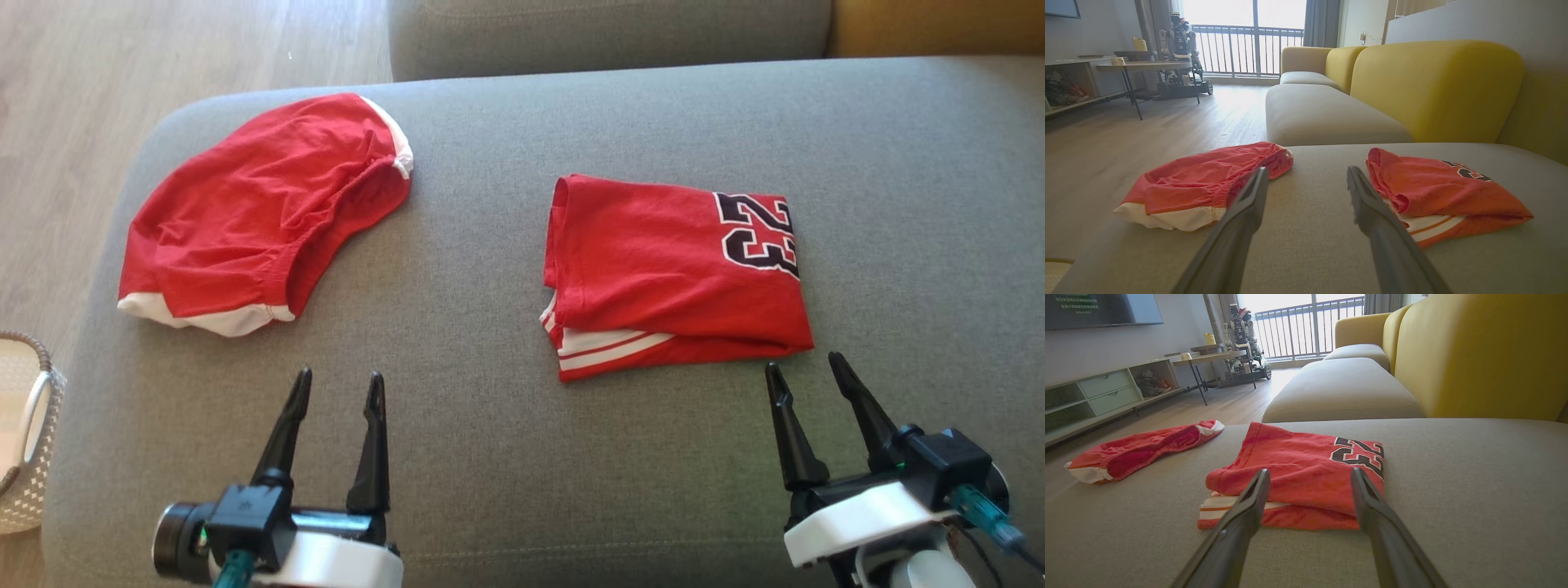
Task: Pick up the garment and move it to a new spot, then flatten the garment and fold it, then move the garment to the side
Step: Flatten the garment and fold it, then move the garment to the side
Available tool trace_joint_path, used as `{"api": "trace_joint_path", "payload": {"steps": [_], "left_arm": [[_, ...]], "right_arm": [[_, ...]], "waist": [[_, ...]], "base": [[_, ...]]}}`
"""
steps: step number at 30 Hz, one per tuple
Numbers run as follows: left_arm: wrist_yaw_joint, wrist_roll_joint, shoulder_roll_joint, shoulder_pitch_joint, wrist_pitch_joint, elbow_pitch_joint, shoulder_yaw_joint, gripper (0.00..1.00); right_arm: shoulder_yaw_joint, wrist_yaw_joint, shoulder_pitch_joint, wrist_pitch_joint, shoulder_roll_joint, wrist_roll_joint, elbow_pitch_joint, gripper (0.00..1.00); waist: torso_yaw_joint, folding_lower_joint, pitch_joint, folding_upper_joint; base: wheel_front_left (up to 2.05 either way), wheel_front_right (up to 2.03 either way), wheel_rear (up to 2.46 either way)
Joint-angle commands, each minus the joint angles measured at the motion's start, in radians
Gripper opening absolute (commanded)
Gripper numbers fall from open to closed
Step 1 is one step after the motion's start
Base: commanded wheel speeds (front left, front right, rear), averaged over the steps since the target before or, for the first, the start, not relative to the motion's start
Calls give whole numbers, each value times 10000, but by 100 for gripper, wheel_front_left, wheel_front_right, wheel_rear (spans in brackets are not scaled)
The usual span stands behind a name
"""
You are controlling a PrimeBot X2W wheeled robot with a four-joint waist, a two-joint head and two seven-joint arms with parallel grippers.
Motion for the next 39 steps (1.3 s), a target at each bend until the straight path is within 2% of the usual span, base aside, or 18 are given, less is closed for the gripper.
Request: {"api": "trace_joint_path", "payload": {"steps": [1,17,32,36,39], "left_arm": [[-4,114,-57,-256,-120,-285,307,100],[117,227,-57,-42,-120,-95,206,100],[187,188,-57,-44,-120,50,167,100],[161,201,-57,-146,-120,-3,143,100],[99,216,-57,-310,-120,3,66,100]], "right_arm": [[276,-2,-269,-92,-44,67,-286,100],[145,-2,-169,-93,-42,138,-143,100],[60,-2,-66,-93,-42,175,-36,100],[-79,-2,-547,-93,-42,813,281,100],[-264,-2,-1427,-93,-42,1531,1093,100]], "waist": [[-23,0,-66,-1],[-119,0,-290,-1],[247,0,-264,-1],[372,0,79,-1],[457,0,424,-1]], "base": [[0,0,0],[0,0,0],[0,0,0],[0,0,0],[0,0,0]]}}
